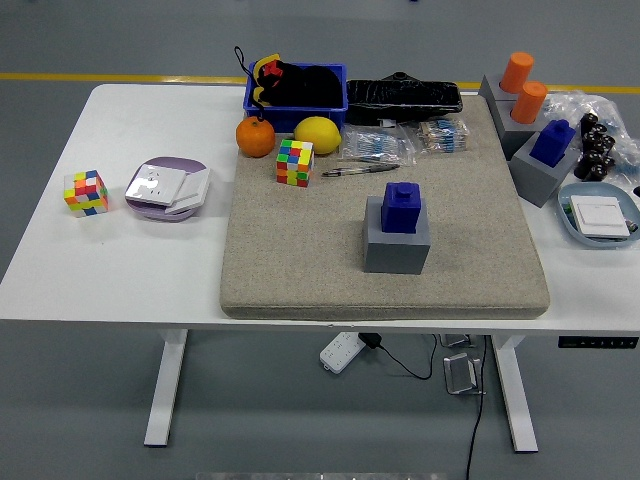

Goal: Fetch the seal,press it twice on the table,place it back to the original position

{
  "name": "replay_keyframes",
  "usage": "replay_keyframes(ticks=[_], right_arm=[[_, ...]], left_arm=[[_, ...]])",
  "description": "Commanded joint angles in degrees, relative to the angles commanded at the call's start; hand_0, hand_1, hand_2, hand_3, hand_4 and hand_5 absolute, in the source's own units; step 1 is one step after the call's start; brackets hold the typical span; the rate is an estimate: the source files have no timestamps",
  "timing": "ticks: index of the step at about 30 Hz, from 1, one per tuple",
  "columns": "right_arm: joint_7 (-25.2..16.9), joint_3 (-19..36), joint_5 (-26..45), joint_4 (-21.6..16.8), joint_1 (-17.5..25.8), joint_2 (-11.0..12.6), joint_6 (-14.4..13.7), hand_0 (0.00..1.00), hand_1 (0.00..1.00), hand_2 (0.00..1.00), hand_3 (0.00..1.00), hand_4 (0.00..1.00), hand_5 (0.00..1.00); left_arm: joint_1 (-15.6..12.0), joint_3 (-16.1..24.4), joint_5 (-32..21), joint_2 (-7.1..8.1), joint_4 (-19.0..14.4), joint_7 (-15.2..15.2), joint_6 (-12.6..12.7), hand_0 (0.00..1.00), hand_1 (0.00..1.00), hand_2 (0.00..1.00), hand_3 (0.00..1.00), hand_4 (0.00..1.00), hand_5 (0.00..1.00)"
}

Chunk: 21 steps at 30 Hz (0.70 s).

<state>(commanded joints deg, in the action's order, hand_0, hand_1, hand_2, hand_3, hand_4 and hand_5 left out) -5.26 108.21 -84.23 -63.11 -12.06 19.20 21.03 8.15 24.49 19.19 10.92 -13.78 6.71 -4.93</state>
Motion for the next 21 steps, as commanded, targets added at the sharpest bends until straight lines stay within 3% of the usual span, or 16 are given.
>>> replay_keyframes(ticks=[21], right_arm=[[1.8,7.4,-1.1,-2.3,3.0,-1.0,0.2,0.816,0.692,0.673,0.679,0.891,0.212]], left_arm=[[-0.3,0.5,0.2,-0.18,0.1,0.0,0.0,0.815,0.815,0.786,0.836,0.797,0.411]])
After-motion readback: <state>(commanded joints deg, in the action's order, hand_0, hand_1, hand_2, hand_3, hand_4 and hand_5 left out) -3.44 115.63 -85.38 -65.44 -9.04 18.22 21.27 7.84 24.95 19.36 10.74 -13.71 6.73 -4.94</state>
